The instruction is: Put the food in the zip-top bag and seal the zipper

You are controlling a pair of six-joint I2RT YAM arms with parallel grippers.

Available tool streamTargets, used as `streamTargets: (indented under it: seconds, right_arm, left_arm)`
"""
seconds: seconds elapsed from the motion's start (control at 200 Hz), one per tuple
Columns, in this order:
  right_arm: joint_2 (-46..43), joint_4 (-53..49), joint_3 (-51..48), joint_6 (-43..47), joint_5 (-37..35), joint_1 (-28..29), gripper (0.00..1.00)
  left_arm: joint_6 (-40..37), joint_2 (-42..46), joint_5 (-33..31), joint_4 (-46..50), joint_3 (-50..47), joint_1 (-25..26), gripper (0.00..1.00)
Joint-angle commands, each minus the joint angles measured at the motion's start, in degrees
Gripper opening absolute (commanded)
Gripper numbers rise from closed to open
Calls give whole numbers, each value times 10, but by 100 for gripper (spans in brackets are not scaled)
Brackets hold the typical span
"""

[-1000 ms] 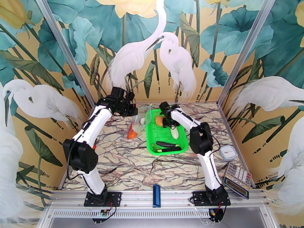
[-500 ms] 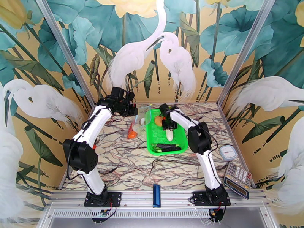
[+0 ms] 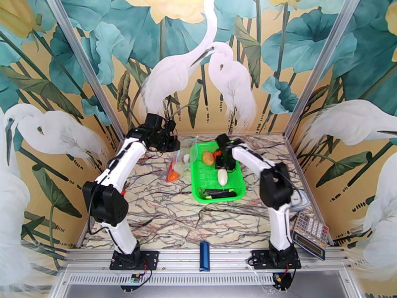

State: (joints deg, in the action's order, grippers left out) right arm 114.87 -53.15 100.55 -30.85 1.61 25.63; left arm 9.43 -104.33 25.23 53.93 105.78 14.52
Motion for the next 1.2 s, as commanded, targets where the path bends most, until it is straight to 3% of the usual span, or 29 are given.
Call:
streamTargets:
  seconds: [0.0,0.275,0.525,0.825,1.196]
  right_arm:
    - [-77,72,-15,-29,26,0,33]
    - [-191,304,-86,-83,34,38,33]
    - [-138,450,-48,-54,-80,122,34]
    - [-29,427,52,-16,-182,148,34]
    - [0,363,55,-32,-134,168,35]
  left_arm:
    - [7,-20,14,-6,25,2,0]
    - [18,-37,19,-14,49,2,0]
    - [26,-43,29,-15,54,2,0]
    - [28,-38,28,-12,56,2,0]
    - [35,-49,32,-13,84,-3,0]
